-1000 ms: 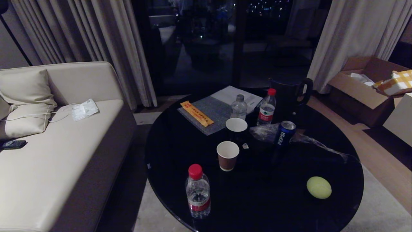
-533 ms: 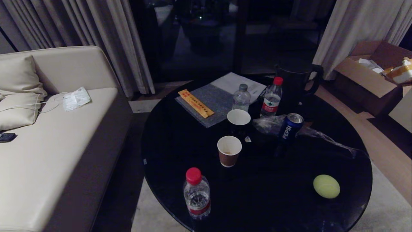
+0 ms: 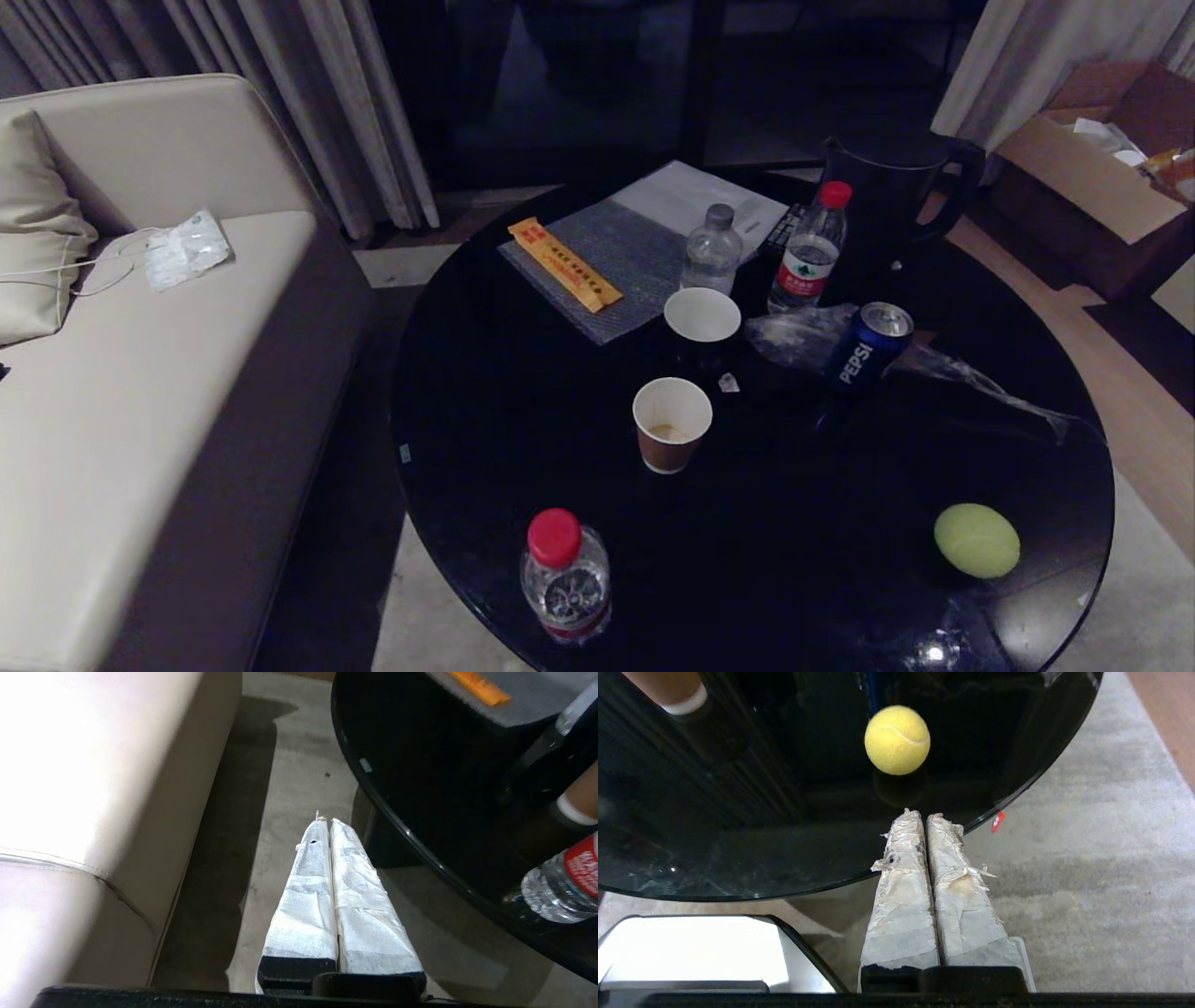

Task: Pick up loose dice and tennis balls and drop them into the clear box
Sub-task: Pick up the ball on the table

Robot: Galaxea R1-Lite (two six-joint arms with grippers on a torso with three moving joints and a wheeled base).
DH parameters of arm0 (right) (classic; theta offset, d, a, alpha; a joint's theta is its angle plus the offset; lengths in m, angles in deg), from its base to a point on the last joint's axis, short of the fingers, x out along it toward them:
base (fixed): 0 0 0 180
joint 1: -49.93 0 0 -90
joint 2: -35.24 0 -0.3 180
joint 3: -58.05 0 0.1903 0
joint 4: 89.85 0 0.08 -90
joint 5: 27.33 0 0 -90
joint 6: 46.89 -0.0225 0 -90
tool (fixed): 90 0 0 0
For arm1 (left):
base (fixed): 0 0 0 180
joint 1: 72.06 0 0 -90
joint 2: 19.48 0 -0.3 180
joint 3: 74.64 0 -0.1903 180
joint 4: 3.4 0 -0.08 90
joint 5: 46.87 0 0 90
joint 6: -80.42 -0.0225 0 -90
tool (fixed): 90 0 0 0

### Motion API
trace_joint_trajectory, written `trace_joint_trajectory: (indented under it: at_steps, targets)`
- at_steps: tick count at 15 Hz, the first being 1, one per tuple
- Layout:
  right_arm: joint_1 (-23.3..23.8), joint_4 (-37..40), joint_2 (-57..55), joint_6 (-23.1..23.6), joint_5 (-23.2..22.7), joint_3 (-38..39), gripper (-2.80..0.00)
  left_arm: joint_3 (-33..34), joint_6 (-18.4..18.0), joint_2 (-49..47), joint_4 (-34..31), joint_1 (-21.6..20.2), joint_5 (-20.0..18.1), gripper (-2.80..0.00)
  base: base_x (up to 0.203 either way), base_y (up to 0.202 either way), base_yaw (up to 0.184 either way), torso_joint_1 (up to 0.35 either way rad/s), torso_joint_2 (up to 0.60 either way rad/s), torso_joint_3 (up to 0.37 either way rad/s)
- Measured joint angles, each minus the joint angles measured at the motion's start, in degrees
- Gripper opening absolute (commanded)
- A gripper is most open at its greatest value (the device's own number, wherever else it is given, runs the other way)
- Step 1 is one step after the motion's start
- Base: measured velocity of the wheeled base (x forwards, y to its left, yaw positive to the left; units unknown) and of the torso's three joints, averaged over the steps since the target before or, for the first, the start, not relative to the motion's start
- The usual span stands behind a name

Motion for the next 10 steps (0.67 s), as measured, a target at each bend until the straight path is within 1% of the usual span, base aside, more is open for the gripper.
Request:
trace_joint_trajectory:
  at_steps: [3, 5, 10]
  targets:
    - [-0.04, 0.01, 0.0, 0.05, 0.0, 0.0, -2.8, 0.0, 0.0, 0.0, 0.02, 0.0, 0.02, -2.8, 0.0, 0.0, 0.0, 0.001, 0.0, -0.194]
    - [-0.04, 0.02, 0.0, 0.16, 0.0, -0.01, -2.8, 0.0, -0.05, 0.0, 0.01, 0.0, 0.0, -2.8, 0.0, 0.0, 0.0, 0.001, 0.0, -0.116]
    - [0.02, 0.61, -0.56, -0.31, 0.16, -1.11, -2.8, 0.0, -0.01, 0.0, 0.01, 0.0, 0.01, -2.8, 0.0, 0.0, 0.0, 0.001, 0.0, -0.008]
